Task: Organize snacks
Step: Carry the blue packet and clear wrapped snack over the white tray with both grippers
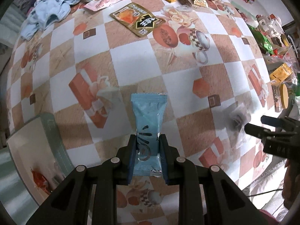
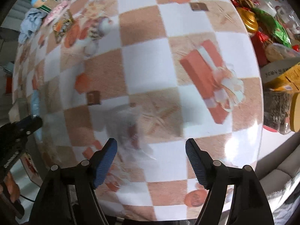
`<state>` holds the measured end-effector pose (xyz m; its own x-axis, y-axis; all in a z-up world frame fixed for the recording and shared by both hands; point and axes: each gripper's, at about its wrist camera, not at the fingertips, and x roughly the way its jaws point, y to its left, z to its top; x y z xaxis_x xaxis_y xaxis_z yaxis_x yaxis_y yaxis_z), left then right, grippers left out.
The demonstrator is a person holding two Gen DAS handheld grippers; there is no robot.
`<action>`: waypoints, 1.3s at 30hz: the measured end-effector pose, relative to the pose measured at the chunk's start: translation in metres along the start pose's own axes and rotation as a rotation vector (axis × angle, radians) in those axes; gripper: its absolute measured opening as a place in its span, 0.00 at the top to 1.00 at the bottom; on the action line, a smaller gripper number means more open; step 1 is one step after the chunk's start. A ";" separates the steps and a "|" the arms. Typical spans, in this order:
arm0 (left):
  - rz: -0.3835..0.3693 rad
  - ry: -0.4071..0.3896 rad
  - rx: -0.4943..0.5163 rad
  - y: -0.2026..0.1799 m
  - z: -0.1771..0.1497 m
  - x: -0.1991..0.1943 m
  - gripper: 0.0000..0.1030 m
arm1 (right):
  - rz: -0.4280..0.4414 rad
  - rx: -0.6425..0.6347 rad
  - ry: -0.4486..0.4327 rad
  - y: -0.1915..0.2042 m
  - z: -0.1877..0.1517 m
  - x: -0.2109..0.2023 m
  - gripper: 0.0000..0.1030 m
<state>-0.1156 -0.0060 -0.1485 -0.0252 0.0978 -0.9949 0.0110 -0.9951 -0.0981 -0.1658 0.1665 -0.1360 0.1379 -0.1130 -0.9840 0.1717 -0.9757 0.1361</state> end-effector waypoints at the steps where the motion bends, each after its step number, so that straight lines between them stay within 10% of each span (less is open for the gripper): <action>1: 0.000 0.003 -0.003 0.003 -0.004 0.000 0.75 | -0.009 -0.006 0.006 -0.004 -0.001 0.001 0.26; 14: 0.007 0.001 -0.013 0.003 -0.030 -0.007 0.75 | -0.069 -0.169 0.046 0.026 0.006 0.013 0.28; 18: 0.004 -0.002 -0.020 0.001 -0.028 -0.002 0.75 | -0.123 -0.188 0.012 0.028 0.005 0.009 0.66; 39: 0.037 -0.085 -0.090 0.024 -0.060 -0.060 0.75 | -0.011 -0.121 -0.086 0.016 -0.001 -0.080 0.70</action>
<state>-0.0537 -0.0348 -0.0931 -0.1073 0.0560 -0.9926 0.1030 -0.9924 -0.0671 -0.1735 0.1598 -0.0546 0.0519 -0.1237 -0.9910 0.2898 -0.9477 0.1335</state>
